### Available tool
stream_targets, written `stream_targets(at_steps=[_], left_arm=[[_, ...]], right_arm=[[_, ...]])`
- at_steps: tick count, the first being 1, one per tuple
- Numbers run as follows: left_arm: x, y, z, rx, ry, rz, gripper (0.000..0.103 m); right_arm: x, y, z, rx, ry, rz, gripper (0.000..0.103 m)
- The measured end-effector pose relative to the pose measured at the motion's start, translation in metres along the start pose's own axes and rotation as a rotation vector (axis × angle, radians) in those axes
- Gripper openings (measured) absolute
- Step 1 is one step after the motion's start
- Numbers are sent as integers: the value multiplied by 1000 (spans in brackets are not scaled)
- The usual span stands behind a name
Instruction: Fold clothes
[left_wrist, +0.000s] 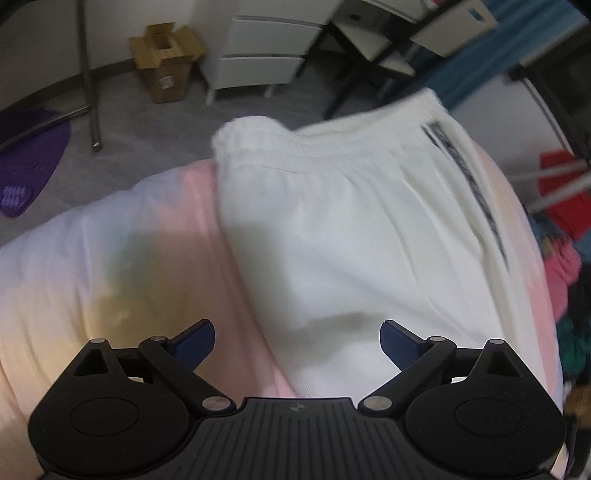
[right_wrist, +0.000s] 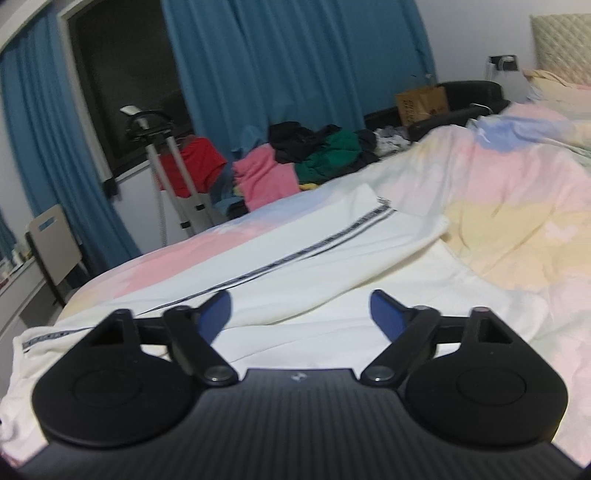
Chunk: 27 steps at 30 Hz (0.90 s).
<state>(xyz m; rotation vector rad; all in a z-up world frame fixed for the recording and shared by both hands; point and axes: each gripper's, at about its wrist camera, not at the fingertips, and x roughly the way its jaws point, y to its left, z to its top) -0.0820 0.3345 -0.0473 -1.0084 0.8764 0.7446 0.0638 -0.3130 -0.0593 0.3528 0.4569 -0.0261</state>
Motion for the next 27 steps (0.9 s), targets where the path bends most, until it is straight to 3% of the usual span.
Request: stream_targets(at_steps=[4,7,10,14,16,22,24,27], left_arm=[[8,16,-5,-78,39,-47,97],[2,20,-4,-102,30,-94,97],[1,24,-3,-149,42,-150,97],[0,38,-2,-251,43,-210,97],[0,45,-1,-297,46,-237,97],[4,50,2,-296,53,-255,96],[11,49,5,-303,55,-252,95],[18,49,7,-306,54,-252,95]], right_arm=[[0,-27,8,111,-5,-21,70],[0,-64,14,292,6,-24,61],[6,-104,14,471,45,-59,61],[10,-148,5,621,83,-222,61],[14,-163,-3,692,111,-249,61],[27,-184,-29,889,212,-361,60],[27,-192,-38,977,200,-380,60],[33,-197,-42,1002,191,-372,62]])
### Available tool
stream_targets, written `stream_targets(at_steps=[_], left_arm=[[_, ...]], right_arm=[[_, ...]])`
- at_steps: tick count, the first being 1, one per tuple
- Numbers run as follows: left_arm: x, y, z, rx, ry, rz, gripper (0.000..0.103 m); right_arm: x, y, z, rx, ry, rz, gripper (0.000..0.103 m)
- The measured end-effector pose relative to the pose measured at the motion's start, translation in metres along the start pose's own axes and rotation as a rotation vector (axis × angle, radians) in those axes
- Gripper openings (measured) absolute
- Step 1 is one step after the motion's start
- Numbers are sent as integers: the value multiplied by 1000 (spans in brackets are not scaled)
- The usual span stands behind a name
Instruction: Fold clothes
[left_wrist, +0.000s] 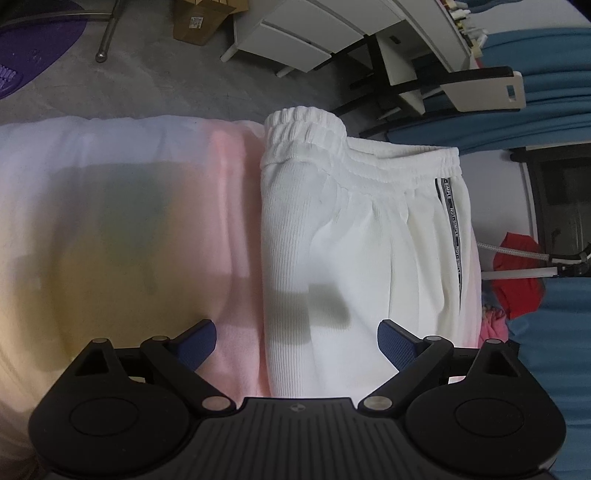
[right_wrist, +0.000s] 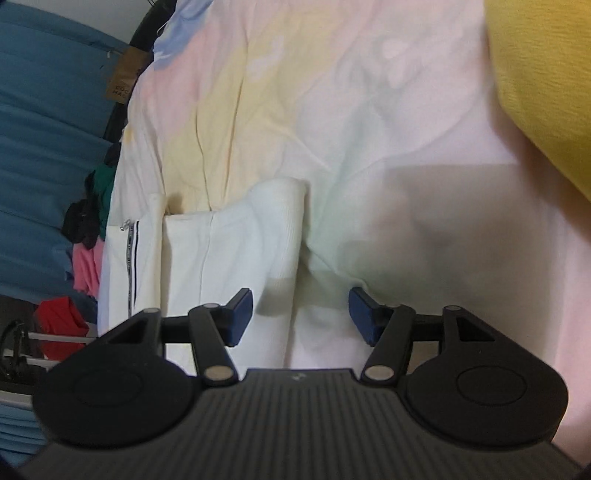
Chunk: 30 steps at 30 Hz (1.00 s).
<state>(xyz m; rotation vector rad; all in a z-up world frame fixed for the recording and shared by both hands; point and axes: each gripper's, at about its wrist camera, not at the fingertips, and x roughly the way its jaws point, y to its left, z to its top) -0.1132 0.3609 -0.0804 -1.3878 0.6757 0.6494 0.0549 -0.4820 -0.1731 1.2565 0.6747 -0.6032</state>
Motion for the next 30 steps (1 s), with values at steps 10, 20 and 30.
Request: stream_targets(at_steps=[10,20,30], left_arm=[[4,-5,8,5,-29,-107,75],[32,-8,18,-10,17,-77,59],[30,1,24,-77,-5,-120,12]], right_arm=[[18,22,1,-73,36,169,25],[31,27,7,-76,55,82,18],[3,55,-1,-228,-120,165,6]])
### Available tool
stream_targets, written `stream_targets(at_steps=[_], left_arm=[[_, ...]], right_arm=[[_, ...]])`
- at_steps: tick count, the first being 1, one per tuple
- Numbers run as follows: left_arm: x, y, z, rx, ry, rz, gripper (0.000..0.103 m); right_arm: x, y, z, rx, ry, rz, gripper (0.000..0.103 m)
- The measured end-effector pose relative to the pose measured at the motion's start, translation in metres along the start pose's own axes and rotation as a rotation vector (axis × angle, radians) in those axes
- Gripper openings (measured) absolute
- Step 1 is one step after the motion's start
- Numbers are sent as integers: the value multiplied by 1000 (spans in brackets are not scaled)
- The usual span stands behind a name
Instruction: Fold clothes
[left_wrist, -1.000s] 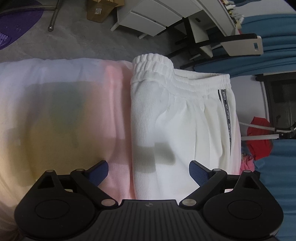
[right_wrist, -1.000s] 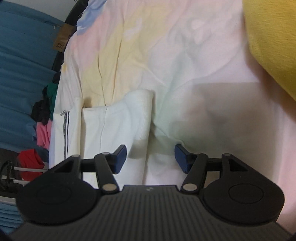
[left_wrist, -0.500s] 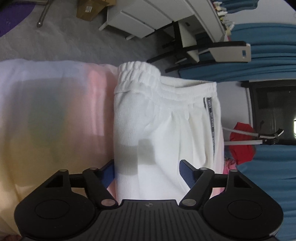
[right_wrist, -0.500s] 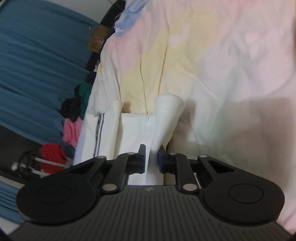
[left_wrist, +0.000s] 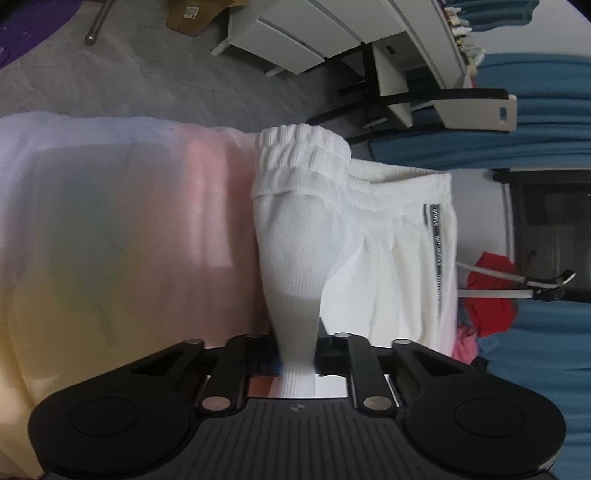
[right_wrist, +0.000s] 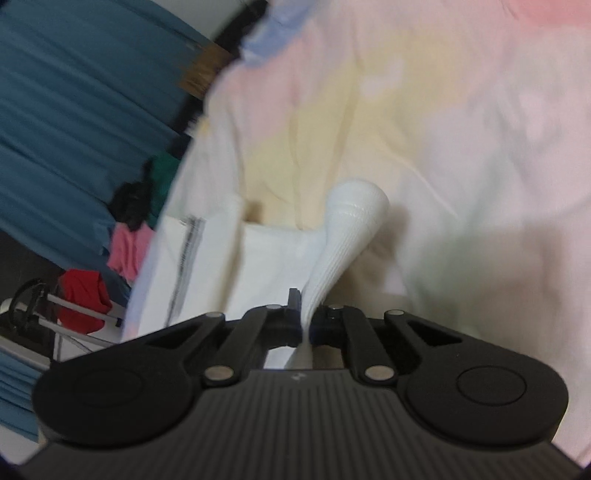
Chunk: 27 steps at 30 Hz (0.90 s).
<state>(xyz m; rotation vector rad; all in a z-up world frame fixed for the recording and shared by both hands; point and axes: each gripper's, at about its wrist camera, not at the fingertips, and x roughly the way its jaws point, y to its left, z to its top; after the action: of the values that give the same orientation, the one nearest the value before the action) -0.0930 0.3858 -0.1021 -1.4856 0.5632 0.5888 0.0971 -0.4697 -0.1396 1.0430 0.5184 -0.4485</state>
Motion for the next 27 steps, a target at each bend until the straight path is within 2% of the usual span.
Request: stream_targets(at_steps=[4,9,11,13,18,22,24,27], left_arm=[[-14,-5,0,10,-40,-62,10],[-43,-12,0,52,-114,-167,9],[-52,-15,1,48,-121,-199,9],[-55,-24,2,59,-121,-207,9],[-50,-74,9,133,-119,-196,9],[-24,-131,14,180,-124,-181,9],[3,-160,14,195,-138,-180,10],[66,-201,13,194,-163,-167,10]], right_arm=[[-20,6,4,-28,-79,56,6],[-48,-3,8,0,-133,99,6],[-60,-5,9,1,-159,108,6],[-66,1,12,-29,-173,111,6],[-56,49,26,-136,-209,120,6],[-18,113,42,-244,-238,100,6],[14,149,50,-291,-237,82,6],[71,195,52,-345,-261,62,6]])
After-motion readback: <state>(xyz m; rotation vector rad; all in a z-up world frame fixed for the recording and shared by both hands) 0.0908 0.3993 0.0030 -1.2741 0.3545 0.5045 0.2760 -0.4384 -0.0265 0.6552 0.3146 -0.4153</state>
